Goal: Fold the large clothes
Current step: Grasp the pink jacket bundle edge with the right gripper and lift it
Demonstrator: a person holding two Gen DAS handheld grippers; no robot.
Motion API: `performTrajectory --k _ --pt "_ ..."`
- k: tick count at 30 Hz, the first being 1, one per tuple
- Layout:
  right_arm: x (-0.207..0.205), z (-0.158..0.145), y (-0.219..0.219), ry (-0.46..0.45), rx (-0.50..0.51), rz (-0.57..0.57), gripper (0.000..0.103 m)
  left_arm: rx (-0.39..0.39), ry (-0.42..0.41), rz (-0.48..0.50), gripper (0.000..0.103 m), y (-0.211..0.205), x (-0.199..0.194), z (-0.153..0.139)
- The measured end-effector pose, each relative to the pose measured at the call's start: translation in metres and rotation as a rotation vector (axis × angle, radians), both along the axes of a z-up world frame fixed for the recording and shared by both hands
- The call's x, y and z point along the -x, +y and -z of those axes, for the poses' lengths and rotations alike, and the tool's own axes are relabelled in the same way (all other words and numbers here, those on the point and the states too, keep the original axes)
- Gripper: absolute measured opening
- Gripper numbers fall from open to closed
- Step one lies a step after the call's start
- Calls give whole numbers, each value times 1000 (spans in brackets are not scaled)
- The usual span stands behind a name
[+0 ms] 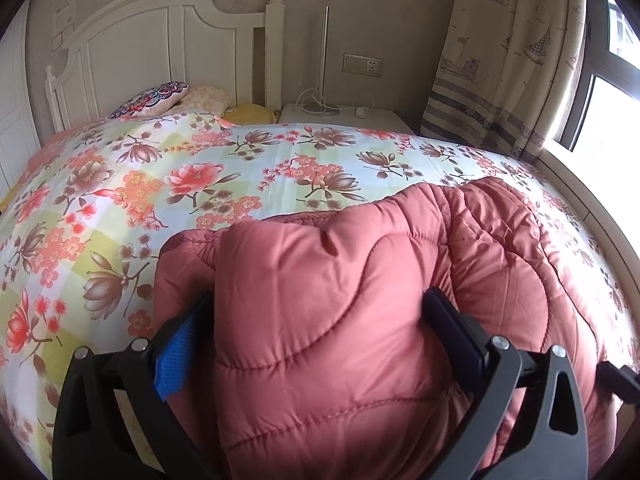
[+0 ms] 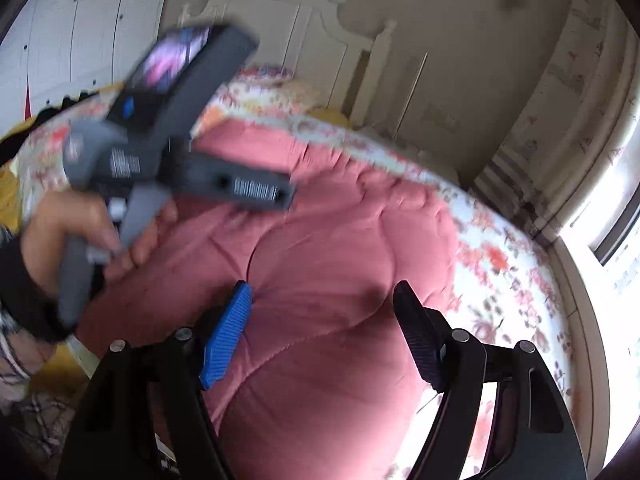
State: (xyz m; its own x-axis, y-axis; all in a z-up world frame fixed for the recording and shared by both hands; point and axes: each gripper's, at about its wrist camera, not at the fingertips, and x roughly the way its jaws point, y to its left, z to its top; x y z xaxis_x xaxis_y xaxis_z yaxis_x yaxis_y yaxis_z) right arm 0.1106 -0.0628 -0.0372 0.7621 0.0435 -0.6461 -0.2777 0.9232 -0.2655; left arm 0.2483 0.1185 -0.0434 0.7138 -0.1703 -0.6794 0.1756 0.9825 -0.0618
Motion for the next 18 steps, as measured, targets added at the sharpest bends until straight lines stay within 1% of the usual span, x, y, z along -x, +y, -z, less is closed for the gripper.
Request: performTrajectory --k 2,3,5,7,8,9,10,11,14,16,18 --pt "5 13 1 -39 15 -8 72 -30 -10 -3 101 -4 2 -1" --pt "8 15 0 -40 11 -6 72 -41 -15 -7 101 -6 3 -1" --pt "21 9 -1 -42 7 -25 72 -40 -10 -10 101 -5 2 -1" --pt "43 2 -7 -78 -11 -59 72 -29 -3 -10 101 -3 1 -1" --pt "57 -2 -14 -111 -38 -67 74 -29 -1 -10 101 -2 0 -1" --pt "71 -3 -23 -146 -64 -70 83 -31 0 -11 101 -3 0 -1" --pt "87 -2 -34 -185 -86 -63 87 -35 1 -12 101 -3 0 -1" --pt "101 1 -45 -205 -97 -48 90 -35 1 -11 101 -3 -1 0" --pt "122 23 -64 -155 -77 -22 90 -30 10 -11 101 -1 -3 0" --pt "126 35 -71 -133 -64 2 87 -32 11 -12 101 -2 -2 0" --pt "120 39 -76 -121 -100 32 86 -34 10 -12 101 -3 -2 0"
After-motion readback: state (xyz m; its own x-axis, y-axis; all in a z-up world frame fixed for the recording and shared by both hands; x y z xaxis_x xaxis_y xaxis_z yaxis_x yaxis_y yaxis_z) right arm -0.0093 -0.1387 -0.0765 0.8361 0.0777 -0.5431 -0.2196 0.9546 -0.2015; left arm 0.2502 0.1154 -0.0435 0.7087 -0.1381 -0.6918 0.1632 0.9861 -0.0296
